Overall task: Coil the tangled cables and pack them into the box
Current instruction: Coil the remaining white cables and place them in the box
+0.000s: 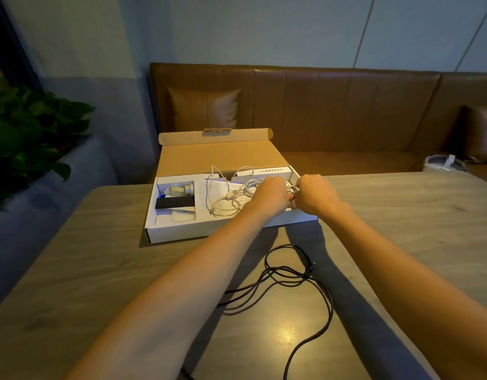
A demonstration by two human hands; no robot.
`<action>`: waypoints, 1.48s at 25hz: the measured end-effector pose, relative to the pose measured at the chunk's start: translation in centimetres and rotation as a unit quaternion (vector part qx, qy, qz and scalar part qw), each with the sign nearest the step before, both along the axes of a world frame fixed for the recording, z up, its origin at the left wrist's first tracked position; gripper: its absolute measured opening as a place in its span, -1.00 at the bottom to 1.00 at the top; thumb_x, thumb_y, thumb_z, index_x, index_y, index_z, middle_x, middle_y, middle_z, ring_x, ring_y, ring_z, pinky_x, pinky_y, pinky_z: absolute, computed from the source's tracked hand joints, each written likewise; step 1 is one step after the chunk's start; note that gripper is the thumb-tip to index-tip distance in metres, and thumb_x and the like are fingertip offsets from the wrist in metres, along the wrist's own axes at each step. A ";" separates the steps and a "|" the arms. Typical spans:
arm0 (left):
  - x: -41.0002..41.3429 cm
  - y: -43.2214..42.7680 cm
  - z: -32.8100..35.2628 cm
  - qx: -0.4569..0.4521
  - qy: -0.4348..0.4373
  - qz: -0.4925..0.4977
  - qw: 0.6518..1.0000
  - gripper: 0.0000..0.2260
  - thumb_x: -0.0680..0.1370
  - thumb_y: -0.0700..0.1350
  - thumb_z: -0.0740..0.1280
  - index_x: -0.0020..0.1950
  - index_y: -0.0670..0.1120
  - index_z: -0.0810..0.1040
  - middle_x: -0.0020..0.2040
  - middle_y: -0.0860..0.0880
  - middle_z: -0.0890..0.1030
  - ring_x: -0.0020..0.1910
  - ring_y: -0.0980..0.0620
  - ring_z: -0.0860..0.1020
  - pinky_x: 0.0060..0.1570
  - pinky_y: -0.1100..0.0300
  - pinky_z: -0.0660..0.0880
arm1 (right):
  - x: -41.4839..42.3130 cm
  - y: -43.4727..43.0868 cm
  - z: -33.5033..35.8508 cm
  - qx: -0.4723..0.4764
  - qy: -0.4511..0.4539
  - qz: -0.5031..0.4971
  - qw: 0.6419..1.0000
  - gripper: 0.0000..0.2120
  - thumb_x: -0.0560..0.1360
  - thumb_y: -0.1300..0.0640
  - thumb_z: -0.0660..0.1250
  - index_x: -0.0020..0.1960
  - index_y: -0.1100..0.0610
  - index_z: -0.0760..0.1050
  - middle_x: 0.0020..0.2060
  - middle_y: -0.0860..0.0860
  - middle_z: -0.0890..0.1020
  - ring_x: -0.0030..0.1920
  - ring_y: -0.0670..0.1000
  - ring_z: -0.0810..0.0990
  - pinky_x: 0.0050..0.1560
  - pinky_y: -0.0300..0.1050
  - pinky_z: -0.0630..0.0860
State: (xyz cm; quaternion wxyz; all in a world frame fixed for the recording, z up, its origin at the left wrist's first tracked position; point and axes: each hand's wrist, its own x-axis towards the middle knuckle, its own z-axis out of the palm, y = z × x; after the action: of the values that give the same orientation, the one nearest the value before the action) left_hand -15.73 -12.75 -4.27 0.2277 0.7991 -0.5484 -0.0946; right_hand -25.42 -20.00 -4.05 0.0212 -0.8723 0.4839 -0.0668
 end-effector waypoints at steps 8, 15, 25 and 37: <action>5.4 4.8 1.8 -0.077 0.059 0.029 0.995 -0.79 0.63 -0.18 0.25 0.18 -0.13 0.63 0.12 -0.12 0.64 -0.03 -0.08 0.58 -0.11 0.09 0.49 | 2.5 3.1 2.6 -0.028 -0.099 0.071 0.992 -0.70 0.61 0.16 0.28 0.33 0.12 0.52 0.26 0.11 0.55 0.11 0.14 0.58 0.11 -0.01 0.58; 11.0 9.4 -0.3 -0.051 0.048 0.094 0.993 -0.74 0.60 -0.31 0.29 0.23 -0.13 0.65 0.28 -0.15 0.60 0.16 -0.10 0.58 0.06 0.11 0.57 | 9.5 6.2 0.8 0.041 -0.047 0.209 0.976 -0.77 0.61 0.06 0.31 0.11 0.17 0.64 -0.02 0.12 0.69 -0.10 0.06 0.61 -0.08 -0.14 0.54; 13.0 11.0 -1.8 -0.040 0.042 0.043 0.997 -0.79 0.62 -0.21 0.32 0.21 -0.16 0.67 0.13 -0.14 0.66 0.00 -0.02 0.59 -0.05 0.16 0.57 | 13.6 5.3 -1.1 -0.001 0.022 0.143 0.989 -0.67 0.54 -0.03 0.43 0.22 0.13 0.60 0.07 0.10 0.69 -0.02 0.11 0.66 0.08 -0.06 0.62; 12.5 12.2 1.8 -0.155 0.327 0.080 0.929 -0.81 0.66 -0.11 0.29 0.13 -0.14 0.67 -0.11 -0.05 0.62 -0.14 0.03 0.57 -0.13 0.21 0.55 | 9.5 8.0 4.2 0.065 -0.367 0.208 0.904 -0.85 0.52 0.01 0.46 -0.03 0.05 0.54 -0.14 -0.09 0.61 -0.12 -0.04 0.59 -0.19 -0.21 0.57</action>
State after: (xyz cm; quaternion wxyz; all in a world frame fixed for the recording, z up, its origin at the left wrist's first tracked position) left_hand -3.23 -0.54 -2.52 0.5222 0.7200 -0.3854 -0.2456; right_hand -15.93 -12.01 0.10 0.2675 -0.8635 0.2526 -0.3449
